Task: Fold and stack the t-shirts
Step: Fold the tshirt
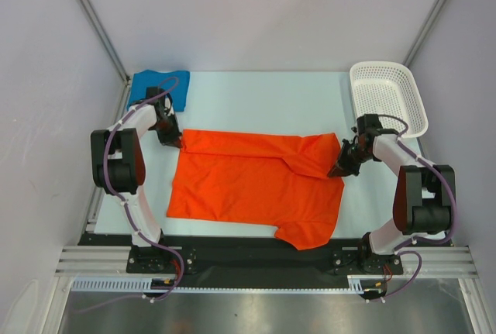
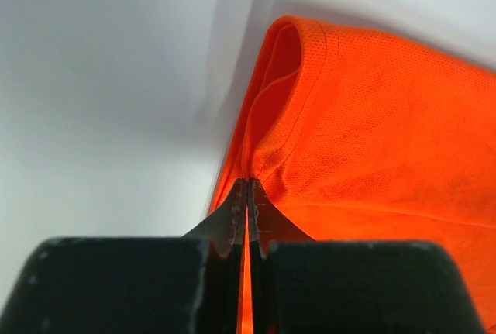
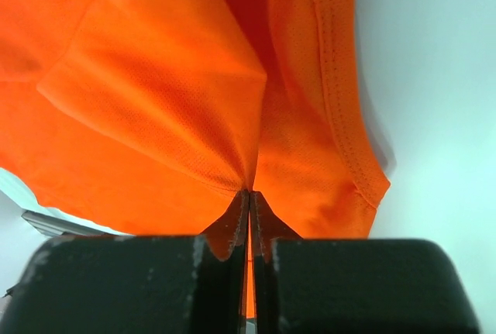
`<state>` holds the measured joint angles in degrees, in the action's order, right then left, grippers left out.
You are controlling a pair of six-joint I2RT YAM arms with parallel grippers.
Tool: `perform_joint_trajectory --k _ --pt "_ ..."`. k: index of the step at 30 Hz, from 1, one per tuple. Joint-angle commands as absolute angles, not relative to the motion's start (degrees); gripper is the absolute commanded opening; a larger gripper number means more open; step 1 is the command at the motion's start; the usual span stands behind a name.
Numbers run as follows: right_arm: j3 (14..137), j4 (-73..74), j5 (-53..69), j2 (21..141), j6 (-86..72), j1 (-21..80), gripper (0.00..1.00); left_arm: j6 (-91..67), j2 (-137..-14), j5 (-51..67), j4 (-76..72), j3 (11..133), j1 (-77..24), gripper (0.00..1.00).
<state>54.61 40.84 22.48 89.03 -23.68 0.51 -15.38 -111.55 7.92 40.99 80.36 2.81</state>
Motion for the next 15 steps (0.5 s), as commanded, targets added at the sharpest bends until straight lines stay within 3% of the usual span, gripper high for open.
perform_joint_trajectory --k 1,5,6,10,11,12,15 --pt "55.5 39.3 20.9 89.3 -24.2 0.5 0.04 -14.2 -111.0 6.3 39.6 80.1 3.2 0.03" --pt "54.2 38.9 22.2 88.9 -25.6 0.5 0.07 -14.5 -110.5 6.0 40.6 80.7 3.3 0.08" --pt "54.1 39.1 21.9 88.9 -25.6 0.4 0.15 -14.8 -110.3 6.2 40.3 80.6 3.2 0.19" --pt "55.9 40.4 20.0 85.7 -26.1 0.4 0.23 -15.8 -107.8 5.1 40.9 81.2 3.2 0.44" --pt "57.6 39.9 18.2 84.6 -26.3 0.4 0.28 -16.0 -107.2 4.7 40.9 81.6 3.2 0.56" --pt "58.3 39.0 17.5 83.3 -26.7 0.4 0.42 -16.7 -105.8 4.0 40.9 82.0 3.3 0.57" --pt "60.5 32.5 16.8 83.0 -30.1 -2.1 0.54 -18.3 -104.2 3.8 39.7 83.3 3.3 0.58"
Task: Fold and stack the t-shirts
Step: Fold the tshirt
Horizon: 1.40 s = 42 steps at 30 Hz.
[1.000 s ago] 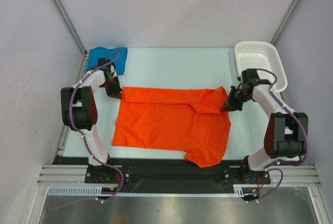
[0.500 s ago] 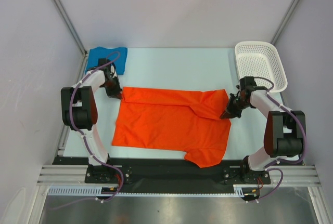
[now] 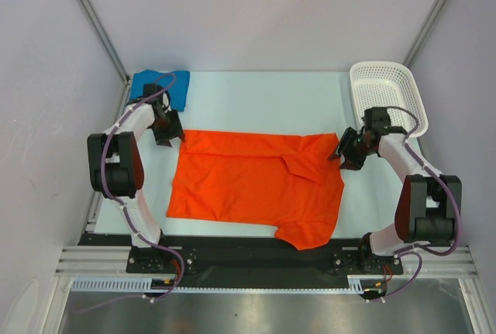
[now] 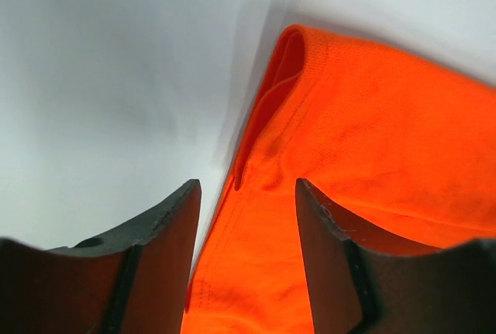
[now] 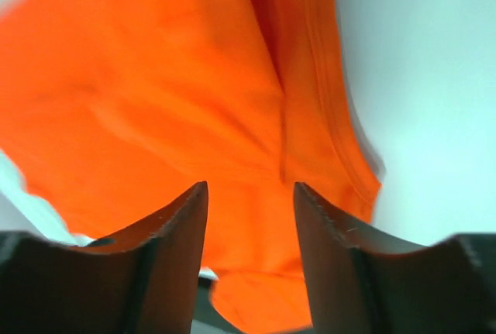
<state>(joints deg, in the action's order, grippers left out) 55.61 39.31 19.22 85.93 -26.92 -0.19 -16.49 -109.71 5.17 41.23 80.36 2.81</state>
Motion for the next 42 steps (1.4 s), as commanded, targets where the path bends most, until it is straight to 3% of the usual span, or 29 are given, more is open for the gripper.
perform_joint_trajectory --k 1,4,8,14,34,38,42 --pt "61.4 29.1 16.5 83.9 -31.8 -2.2 0.55 -18.7 -103.8 4.6 38.6 84.4 3.2 0.57" --pt "65.6 24.0 15.1 91.1 -34.0 -3.2 0.55 -20.9 -104.8 7.3 34.8 85.7 3.1 0.53" --pt "73.5 24.4 13.5 100.5 -34.0 -3.7 0.54 -23.1 -110.9 16.4 33.0 91.5 2.9 0.32" --pt "79.7 23.4 12.5 108.7 -34.0 -3.7 0.45 -25.7 -118.3 21.9 32.0 95.1 1.6 0.18" --pt "79.4 23.3 11.4 113.3 -35.1 -2.0 0.34 -25.6 -124.6 15.3 37.4 97.0 0.5 0.1" --pt "80.4 24.3 7.6 113.3 -34.2 -1.5 0.11 -25.4 -125.2 13.8 37.3 96.5 0.5 0.09" --pt "78.8 25.0 0.9 110.8 -33.9 -1.1 0.08 -25.4 -125.9 12.6 36.9 96.3 0.5 0.09"
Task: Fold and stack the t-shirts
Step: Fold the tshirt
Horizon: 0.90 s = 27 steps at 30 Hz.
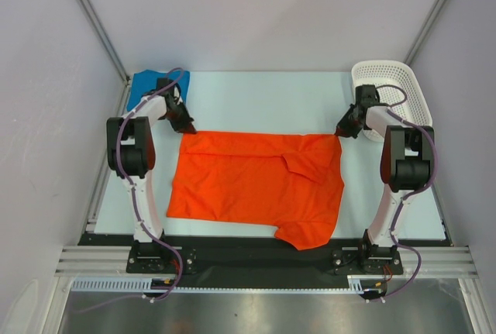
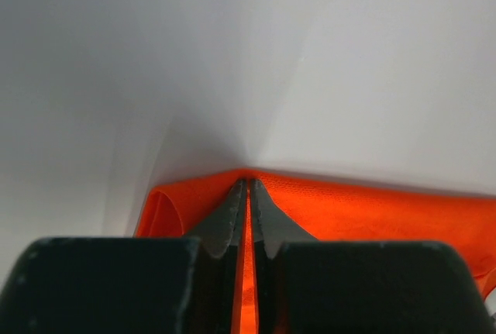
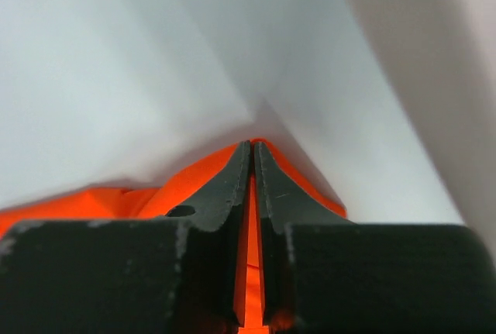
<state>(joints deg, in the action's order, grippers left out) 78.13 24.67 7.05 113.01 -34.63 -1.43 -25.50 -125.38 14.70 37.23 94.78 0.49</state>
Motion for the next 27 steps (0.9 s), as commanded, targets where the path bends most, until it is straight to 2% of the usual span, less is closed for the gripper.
perform_joint_trajectory --k 1,3,10,11,13,14,16,19,22,27 --pt "78.1 24.9 -1.2 109.7 -34.2 -0.9 0.07 -25.3 -126.0 12.2 36.6 96.1 0.5 0.08" --pt "75.9 23.9 -3.7 108.7 -34.3 -0.9 0.04 -25.0 -126.6 11.3 36.7 96.2 0.5 0.08" --pt "73.0 19.6 -3.5 107.6 -33.2 -0.7 0.05 -24.2 -126.4 10.2 36.6 97.4 0.5 0.07" --pt "73.5 20.1 -3.1 107.7 -32.9 -0.8 0.07 -24.1 -126.1 10.3 36.8 97.6 0.5 0.06" --pt "75.0 22.1 -3.1 106.7 -32.1 -0.6 0.12 -23.8 -124.0 10.5 36.9 97.6 0.5 0.14" --pt "75.5 22.7 -2.8 105.7 -30.6 -0.4 0.21 -23.8 -122.9 10.3 36.7 97.4 -1.0 0.2" --pt "77.6 25.9 -3.7 102.2 -28.8 -0.2 0.28 -23.6 -120.4 10.2 36.7 97.1 -1.5 0.3" --pt "80.4 33.0 -4.6 98.3 -26.2 -0.2 0.44 -22.9 -115.6 9.9 37.5 96.6 -2.4 0.42" --pt "80.2 37.6 -4.4 93.2 -22.5 3.5 0.56 -22.1 -109.0 9.4 37.4 92.9 -3.3 0.44" --pt "75.6 36.5 11.0 90.8 -23.3 9.6 0.54 -21.0 -96.1 11.6 34.7 80.0 -4.7 0.43"
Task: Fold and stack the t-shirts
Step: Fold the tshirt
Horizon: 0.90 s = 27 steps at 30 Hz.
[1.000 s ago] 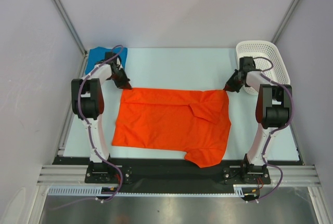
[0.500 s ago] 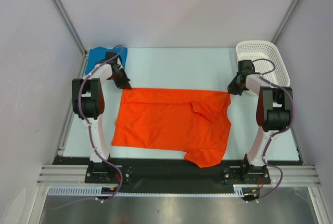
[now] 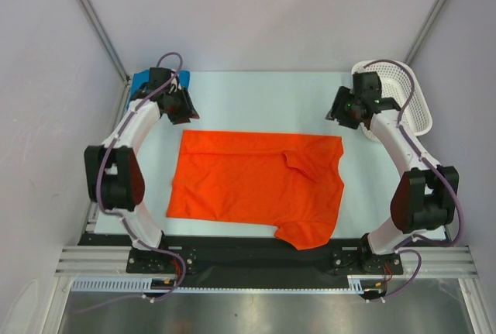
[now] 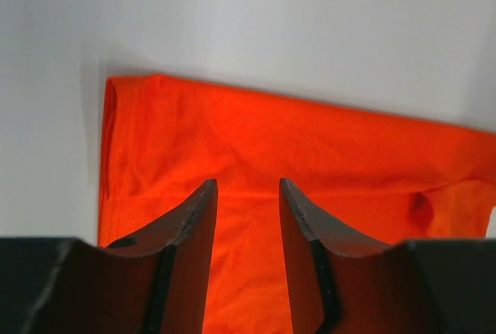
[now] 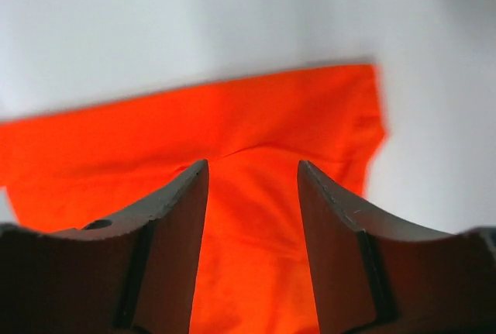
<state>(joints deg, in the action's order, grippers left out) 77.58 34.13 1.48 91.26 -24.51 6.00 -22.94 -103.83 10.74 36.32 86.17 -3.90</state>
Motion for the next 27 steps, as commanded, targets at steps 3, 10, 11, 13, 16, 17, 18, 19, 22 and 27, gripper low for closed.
perform_joint_trajectory --k 3,10,11,13,16,17,18,19,22,27 --pt "71.7 33.4 16.8 89.6 -24.5 14.3 0.54 -21.0 -90.2 14.2 33.9 73.3 -5.7 0.4" --pt "68.8 34.4 12.9 92.2 -20.9 26.1 0.63 -20.5 -81.4 15.9 32.9 64.2 -10.1 0.4" --pt "69.2 35.8 11.2 93.5 -18.7 27.2 0.63 -20.5 -81.0 15.9 33.0 63.6 -10.5 0.4" --pt "70.0 36.7 6.3 94.2 -16.9 30.3 0.64 -20.6 -79.5 15.7 33.0 62.2 -11.2 0.4" --pt "72.0 40.1 0.5 96.2 -16.0 32.6 0.56 -20.6 -78.4 15.6 33.1 61.3 -11.2 0.4" --pt "72.8 40.8 0.1 96.6 -16.2 33.0 0.54 -20.5 -77.9 15.1 33.7 61.2 -11.2 0.4" --pt "72.8 40.6 0.1 97.1 -16.2 34.0 0.53 -20.3 -77.5 14.8 33.8 60.9 -11.2 0.4" --pt "72.9 40.2 0.1 97.5 -16.2 35.0 0.51 -20.2 -77.1 14.6 33.9 60.8 -11.2 0.4" --pt "74.8 39.9 -9.1 101.1 -14.9 39.1 0.51 -20.3 -75.7 14.1 34.2 60.6 -11.2 0.41" --pt "78.4 39.3 -22.0 107.0 -11.2 43.2 0.51 -19.3 -74.1 13.9 36.2 61.1 -11.2 0.41"
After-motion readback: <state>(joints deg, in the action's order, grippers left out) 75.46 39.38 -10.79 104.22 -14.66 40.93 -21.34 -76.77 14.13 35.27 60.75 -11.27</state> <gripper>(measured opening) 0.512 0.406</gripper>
